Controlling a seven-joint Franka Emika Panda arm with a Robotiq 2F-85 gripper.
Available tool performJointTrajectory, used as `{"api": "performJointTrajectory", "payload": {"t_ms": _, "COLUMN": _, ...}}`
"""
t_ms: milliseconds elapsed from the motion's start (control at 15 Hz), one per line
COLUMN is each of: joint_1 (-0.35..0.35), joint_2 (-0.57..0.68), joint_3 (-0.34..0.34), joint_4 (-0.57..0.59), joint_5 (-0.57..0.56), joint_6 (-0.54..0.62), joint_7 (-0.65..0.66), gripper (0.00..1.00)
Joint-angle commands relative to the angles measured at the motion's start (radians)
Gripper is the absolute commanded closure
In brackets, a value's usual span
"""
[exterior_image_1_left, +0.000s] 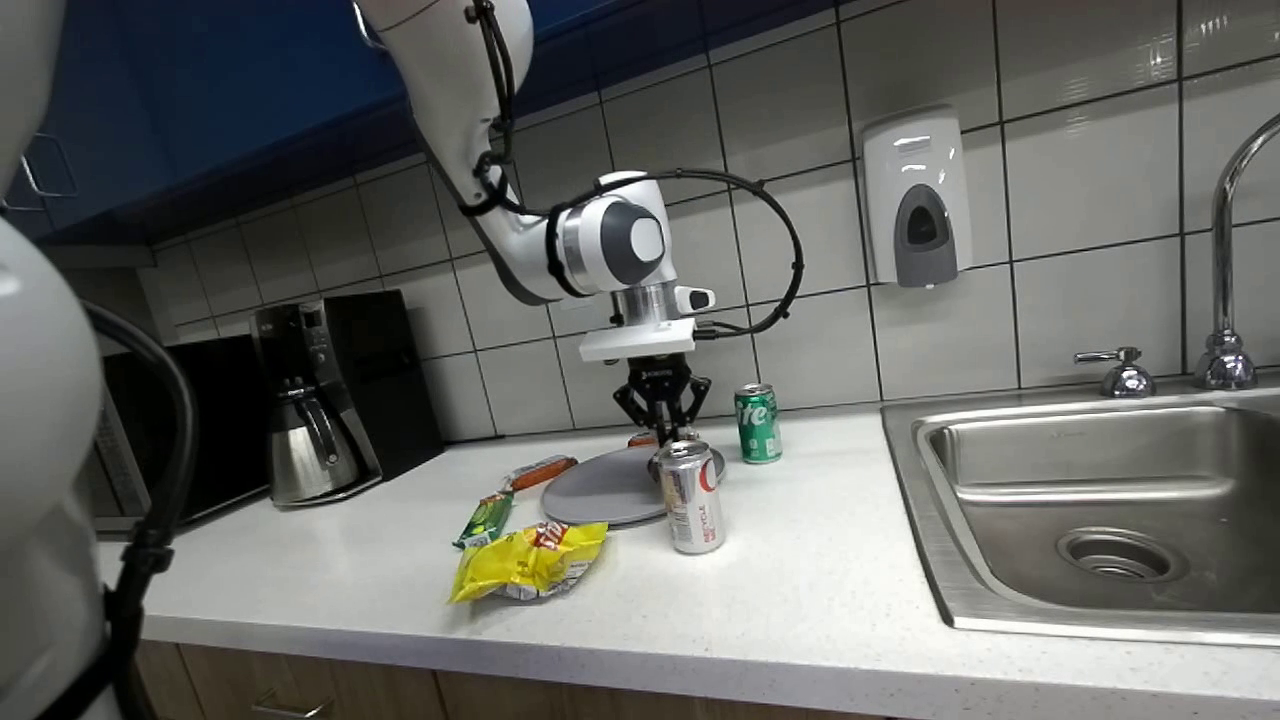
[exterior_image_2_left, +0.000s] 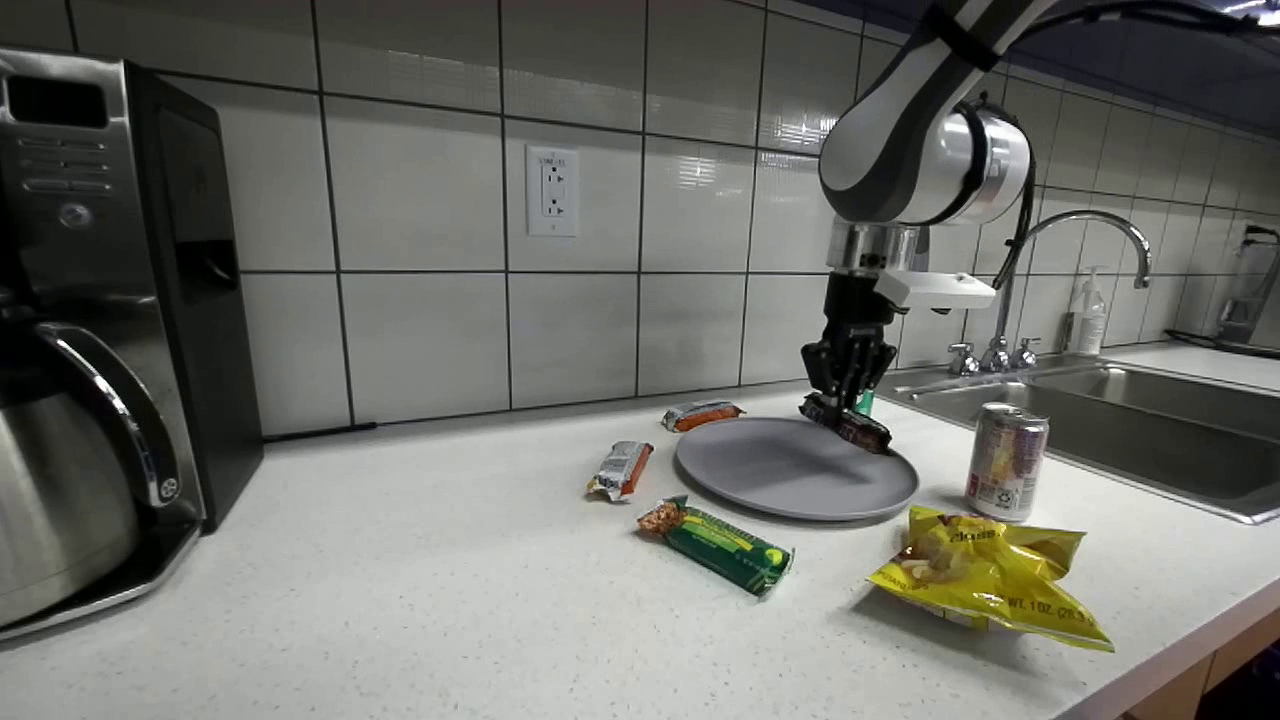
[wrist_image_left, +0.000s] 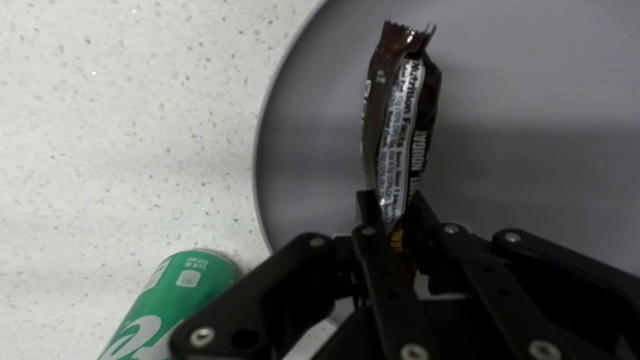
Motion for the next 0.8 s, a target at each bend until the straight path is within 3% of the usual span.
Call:
{"api": "performJointTrajectory", "payload": {"t_ms": 0, "joint_1": -0.01, "joint_2": 0.045, "joint_3": 0.017, "joint_4": 0.051, "joint_5": 0.014, "joint_6": 0.006, "joint_7": 0.0, "gripper": 0.95}}
{"api": "performJointTrajectory", "payload": {"t_ms": 467, "joint_1": -0.011, "joint_2": 0.081, "joint_3": 0.02, "joint_4": 0.083, "joint_5": 0.008, "joint_6": -0.002, "joint_7": 0.004, "gripper": 0.95}}
{"api": "performJointTrajectory", "payload": {"t_ms": 533, "joint_1": -0.009, "joint_2": 0.079, "joint_3": 0.017, "joint_4": 0.084, "joint_5": 0.003, "joint_6": -0.012, "joint_7": 0.01, "gripper": 0.56}}
{"api": "performJointTrajectory", "payload": {"t_ms": 600, "joint_1": -0.01, "joint_2": 0.075, "joint_3": 0.018, "joint_4": 0.083, "joint_5": 0.002, "joint_6": -0.016, "joint_7": 0.007, "gripper": 0.55}}
{"api": "performJointTrajectory", "payload": {"t_ms": 733, "joint_1": -0.008, "joint_2": 0.061, "joint_3": 0.017, "joint_4": 0.076, "joint_5": -0.003, "joint_6": -0.016, "joint_7": 0.003, "gripper": 0.42}}
